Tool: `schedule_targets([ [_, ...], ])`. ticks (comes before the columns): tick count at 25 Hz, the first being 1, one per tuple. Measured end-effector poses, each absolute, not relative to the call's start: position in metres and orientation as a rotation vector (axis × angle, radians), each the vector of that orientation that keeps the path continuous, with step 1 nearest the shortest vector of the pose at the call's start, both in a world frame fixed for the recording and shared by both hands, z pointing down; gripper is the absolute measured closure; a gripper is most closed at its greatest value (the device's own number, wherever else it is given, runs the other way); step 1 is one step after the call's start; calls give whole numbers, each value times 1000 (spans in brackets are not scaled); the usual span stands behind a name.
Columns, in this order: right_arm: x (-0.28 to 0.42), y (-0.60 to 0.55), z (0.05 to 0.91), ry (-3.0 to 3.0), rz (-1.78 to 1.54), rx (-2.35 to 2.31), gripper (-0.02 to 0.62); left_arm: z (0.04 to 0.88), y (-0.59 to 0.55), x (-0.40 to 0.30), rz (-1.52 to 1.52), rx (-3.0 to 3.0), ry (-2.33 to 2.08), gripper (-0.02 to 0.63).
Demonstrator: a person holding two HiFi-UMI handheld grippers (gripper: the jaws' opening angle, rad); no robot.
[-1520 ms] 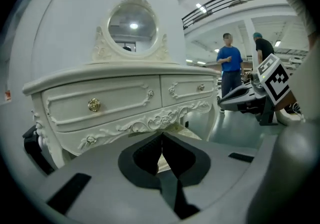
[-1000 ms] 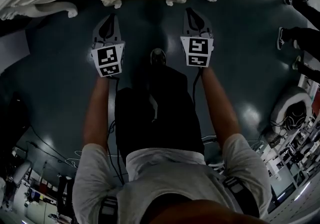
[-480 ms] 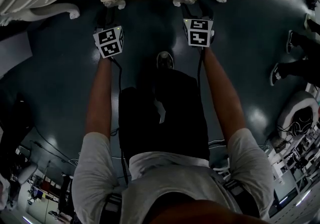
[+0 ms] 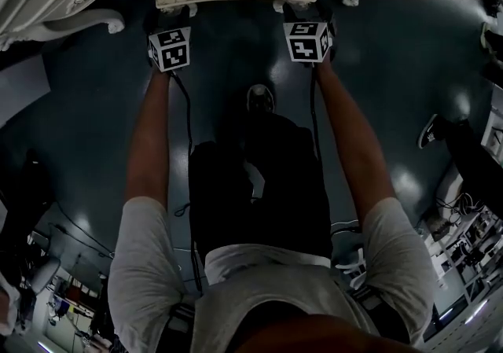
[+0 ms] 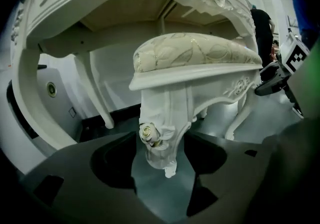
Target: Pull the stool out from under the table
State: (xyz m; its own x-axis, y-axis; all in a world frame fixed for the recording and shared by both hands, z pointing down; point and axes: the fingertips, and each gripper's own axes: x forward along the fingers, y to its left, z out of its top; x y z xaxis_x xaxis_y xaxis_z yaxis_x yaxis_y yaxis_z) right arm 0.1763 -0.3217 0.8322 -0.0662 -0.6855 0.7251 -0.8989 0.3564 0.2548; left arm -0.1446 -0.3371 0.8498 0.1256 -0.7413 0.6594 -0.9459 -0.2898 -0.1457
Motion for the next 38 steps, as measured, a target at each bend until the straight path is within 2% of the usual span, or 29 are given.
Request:
schedule_targets([
  [18, 176, -324, 829, -1819, 345, 1382, 298, 847, -331, -143, 911, 2071, -1624, 337],
  [31, 182, -250, 851, -1785, 443, 1301, 301, 867, -251, -139, 978, 1956, -1555, 364],
  [38, 183, -249, 847, -1763, 457, 1289, 301, 865, -247, -139, 973, 1930, -1585, 367],
])
